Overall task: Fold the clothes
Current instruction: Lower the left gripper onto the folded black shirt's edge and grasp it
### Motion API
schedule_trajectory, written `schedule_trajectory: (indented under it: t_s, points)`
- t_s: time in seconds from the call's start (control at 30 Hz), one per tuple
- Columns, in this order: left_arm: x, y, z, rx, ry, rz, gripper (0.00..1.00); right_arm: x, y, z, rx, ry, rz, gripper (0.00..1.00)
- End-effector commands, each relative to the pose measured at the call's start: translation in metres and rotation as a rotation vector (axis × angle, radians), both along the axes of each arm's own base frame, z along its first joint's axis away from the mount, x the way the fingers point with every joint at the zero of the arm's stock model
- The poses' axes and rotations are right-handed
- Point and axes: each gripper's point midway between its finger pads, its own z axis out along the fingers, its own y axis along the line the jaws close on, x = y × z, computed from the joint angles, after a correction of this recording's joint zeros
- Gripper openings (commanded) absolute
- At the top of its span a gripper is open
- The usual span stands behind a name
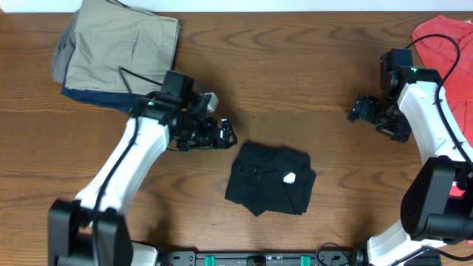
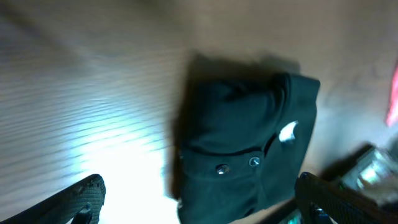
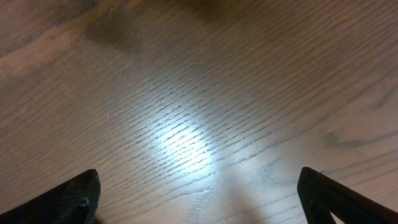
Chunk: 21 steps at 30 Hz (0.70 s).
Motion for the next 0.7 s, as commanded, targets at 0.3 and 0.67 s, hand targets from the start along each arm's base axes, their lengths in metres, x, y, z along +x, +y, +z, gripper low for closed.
schedule_trajectory:
  t_s: [0.3, 0.67]
  points:
    - [-0.005, -0.018, -0.060, -0.093, 0.149, -0.105, 0.98, 0.003, -0.003, 0.007, -0.008, -0.025, -0.016, 0.99]
    - [-0.026, -0.047, -0.053, -0.287, 0.200, -0.215, 0.98, 0.003, -0.003, 0.007, -0.008, -0.025, -0.016, 0.99]
